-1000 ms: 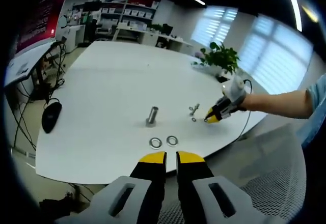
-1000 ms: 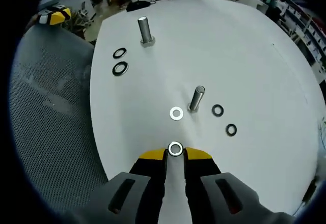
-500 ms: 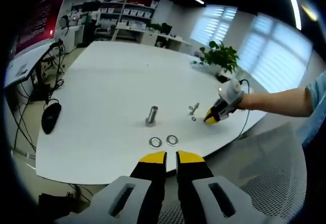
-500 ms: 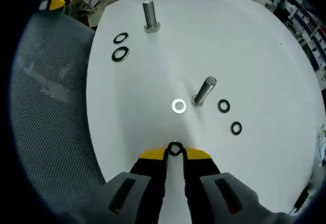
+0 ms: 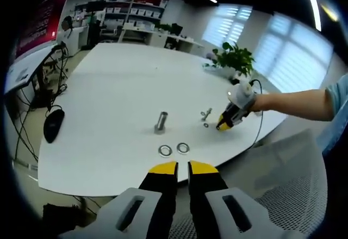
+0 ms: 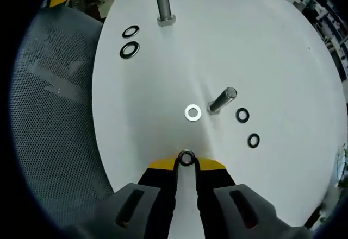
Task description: Place the washer onto the threaded stud by aligning its center hole with the stud, sliding it down to the base, and recovering from edge contact or off-axis alignment until the washer reaches the visible bottom stop.
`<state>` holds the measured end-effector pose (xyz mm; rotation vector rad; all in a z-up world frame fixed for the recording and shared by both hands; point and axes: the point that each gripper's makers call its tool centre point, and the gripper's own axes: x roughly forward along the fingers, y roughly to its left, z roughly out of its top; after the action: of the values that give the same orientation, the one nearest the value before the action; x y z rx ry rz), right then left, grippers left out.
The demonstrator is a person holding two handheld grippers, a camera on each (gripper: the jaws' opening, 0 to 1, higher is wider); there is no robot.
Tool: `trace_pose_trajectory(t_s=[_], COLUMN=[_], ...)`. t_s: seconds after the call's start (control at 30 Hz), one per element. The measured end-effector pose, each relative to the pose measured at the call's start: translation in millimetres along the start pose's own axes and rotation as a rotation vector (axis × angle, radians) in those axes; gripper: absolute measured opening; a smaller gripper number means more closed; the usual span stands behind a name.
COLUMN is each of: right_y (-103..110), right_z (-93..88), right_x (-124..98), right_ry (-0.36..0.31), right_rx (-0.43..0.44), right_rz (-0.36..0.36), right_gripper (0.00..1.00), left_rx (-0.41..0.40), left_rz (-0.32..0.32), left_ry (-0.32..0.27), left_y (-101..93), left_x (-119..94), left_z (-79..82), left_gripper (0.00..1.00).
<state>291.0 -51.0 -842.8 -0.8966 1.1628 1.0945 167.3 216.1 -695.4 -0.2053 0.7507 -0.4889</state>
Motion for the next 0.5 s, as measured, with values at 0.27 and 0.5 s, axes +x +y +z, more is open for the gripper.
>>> trace_pose_trajectory(t_s=[0.27, 0.5], right_y=[-0.8, -2.7], right_z=[0.3, -0.9], right_x=[0.2, -0.3], right_ry=[0.025, 0.039], right_rx=[-0.023, -0.051], right_rz=[-0.006, 0.001], right_gripper=[0.15, 0.13], left_rx=[-0.002, -0.001], left_rz=[0.003, 0.004], left_ry=[0.010, 0.015], left_y=[0.6, 0.6], left_x=[0.0, 0.2], left_z=[-1.7, -2.2], left_gripper=[0.05, 0.05])
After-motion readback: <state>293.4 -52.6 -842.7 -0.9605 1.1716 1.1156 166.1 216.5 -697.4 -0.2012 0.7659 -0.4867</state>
